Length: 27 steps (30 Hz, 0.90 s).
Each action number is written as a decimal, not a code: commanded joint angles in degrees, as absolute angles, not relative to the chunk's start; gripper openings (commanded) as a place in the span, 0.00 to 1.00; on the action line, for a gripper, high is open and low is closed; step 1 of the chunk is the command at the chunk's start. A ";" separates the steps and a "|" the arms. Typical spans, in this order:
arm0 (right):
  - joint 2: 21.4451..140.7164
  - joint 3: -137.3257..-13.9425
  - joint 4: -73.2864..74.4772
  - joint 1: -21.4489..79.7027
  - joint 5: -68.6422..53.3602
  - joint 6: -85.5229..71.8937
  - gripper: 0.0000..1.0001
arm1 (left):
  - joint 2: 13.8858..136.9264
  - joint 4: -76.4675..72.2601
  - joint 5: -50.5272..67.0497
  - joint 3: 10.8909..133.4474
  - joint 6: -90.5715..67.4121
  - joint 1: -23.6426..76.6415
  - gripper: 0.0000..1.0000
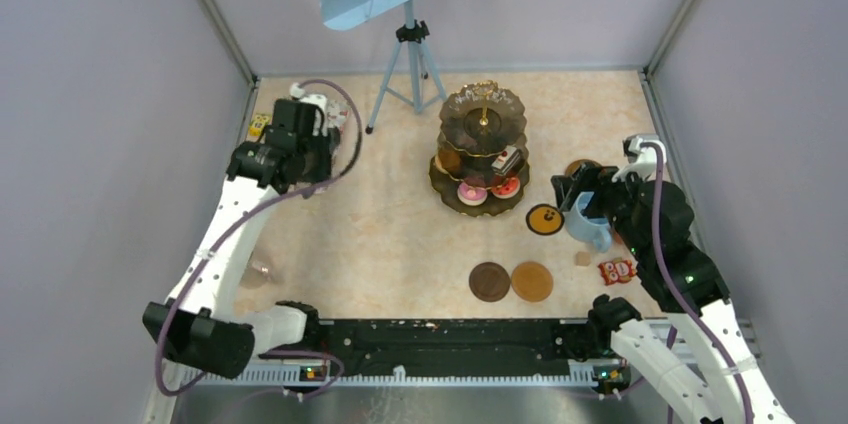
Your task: Serve the afternoon tea
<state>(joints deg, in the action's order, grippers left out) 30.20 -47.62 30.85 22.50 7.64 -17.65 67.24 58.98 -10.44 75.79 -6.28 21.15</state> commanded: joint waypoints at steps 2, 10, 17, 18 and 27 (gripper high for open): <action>30.82 -48.21 28.71 23.15 7.83 -16.32 0.94 | 74.05 38.48 -8.14 74.81 -12.47 4.75 0.47; 31.05 -47.54 28.84 23.16 8.09 -16.96 0.94 | 96.48 27.59 -0.38 85.86 -18.89 -8.72 0.47; 32.38 -47.25 27.74 23.14 7.33 -17.41 0.94 | 105.81 18.61 6.68 88.35 -21.44 -13.99 0.47; 32.68 -47.28 27.68 23.12 7.22 -17.39 0.94 | 106.72 18.89 5.80 89.48 -21.63 -14.12 0.47; 33.15 -47.44 27.58 23.14 6.92 -17.57 0.94 | 112.02 17.41 4.57 95.39 -21.88 -14.24 0.46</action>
<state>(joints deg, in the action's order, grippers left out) 33.12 -47.20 29.58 22.50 7.40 -17.15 110.56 22.70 3.42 92.16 -21.12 -14.31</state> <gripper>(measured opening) 0.937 0.465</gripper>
